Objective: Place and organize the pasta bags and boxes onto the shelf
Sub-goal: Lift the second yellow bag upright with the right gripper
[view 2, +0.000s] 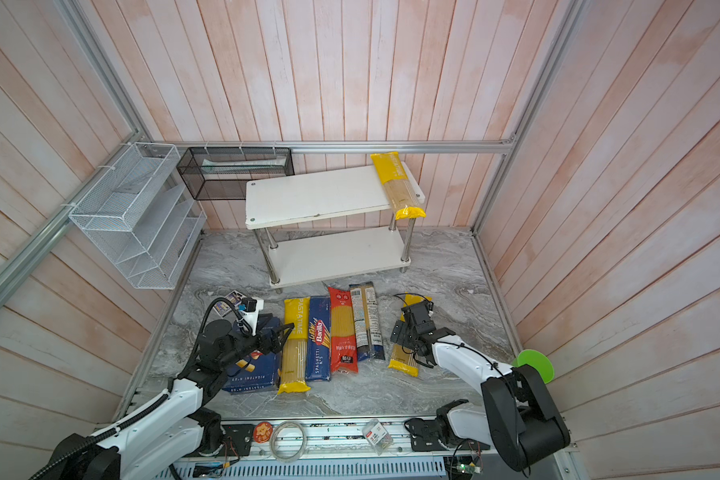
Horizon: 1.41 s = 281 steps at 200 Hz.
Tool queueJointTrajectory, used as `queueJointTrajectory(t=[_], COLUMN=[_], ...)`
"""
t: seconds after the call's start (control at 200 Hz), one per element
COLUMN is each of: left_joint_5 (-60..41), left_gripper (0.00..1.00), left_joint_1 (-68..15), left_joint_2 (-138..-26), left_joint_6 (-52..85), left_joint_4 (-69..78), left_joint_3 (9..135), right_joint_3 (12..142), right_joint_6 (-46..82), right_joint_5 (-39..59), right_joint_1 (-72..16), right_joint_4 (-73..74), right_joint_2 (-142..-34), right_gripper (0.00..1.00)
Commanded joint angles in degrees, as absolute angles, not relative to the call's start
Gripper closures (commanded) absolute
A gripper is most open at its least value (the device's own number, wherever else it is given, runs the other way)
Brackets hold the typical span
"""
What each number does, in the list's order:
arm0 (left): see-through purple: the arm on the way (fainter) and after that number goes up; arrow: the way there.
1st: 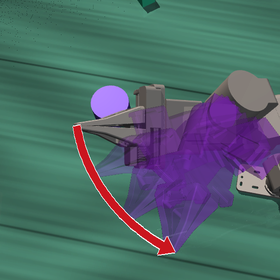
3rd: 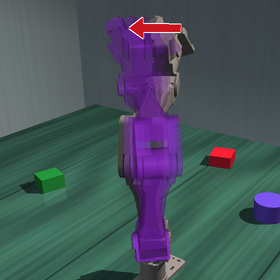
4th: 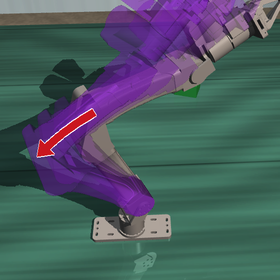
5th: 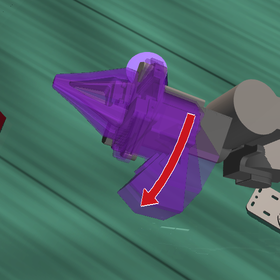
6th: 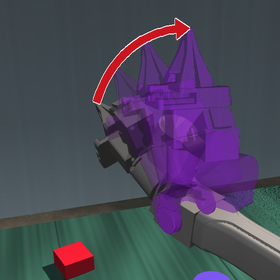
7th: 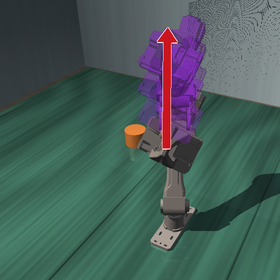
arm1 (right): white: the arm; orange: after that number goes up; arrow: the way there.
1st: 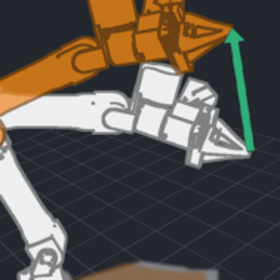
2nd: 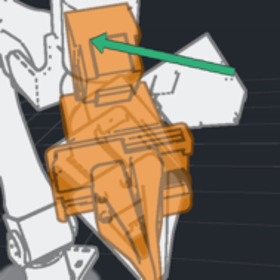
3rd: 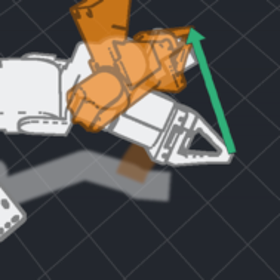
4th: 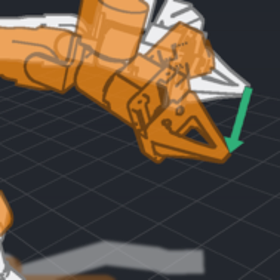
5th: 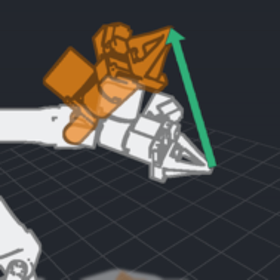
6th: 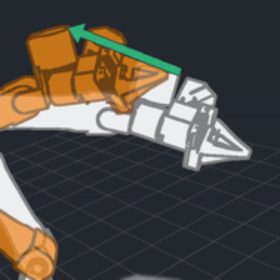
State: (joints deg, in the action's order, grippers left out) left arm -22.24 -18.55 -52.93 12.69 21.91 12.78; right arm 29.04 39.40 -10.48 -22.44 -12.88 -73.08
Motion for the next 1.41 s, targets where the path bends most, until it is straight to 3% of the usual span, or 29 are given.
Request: queueJointTrajectory(t=[0.0,0.365,0.655,0.945,1.4], left_joint_5=[-23.1,-23.0,-23.2,-23.3,-23.3], left_gripper=[0.00,0.00,0.00,0.00,0.00], left_joint_1=[-18.8,-18.8,-18.8,-18.8,-18.8], left_joint_2=[-52.8,-53.0,-53.0,-52.8,-52.7], left_joint_6=[12.2,12.2,12.3,12.3,12.3], left_joint_4=[23.3,23.2,23.3,23.3,23.3], left_joint_3=[13.0,12.9,12.9,12.9,12.8], right_joint_3=[30.2,30.8,29.1,27.6,26.4], right_joint_6=[39.9,39.6,38.4,38.1,38.2], right_joint_5=[-12.4,-12.9,-13.0,-12.8,-13.2], right_joint_1=[-23.3,-24.7,-25.5,-26.0,-26.5], right_joint_4=[-13.6,-13.4,-12.4,-11.0,-10.4], right_joint_2=[-75.3,-79.6,-78.0,-78.2,-76.5], right_gripper=[0.04,0.06,0.20,0.26,0.50])
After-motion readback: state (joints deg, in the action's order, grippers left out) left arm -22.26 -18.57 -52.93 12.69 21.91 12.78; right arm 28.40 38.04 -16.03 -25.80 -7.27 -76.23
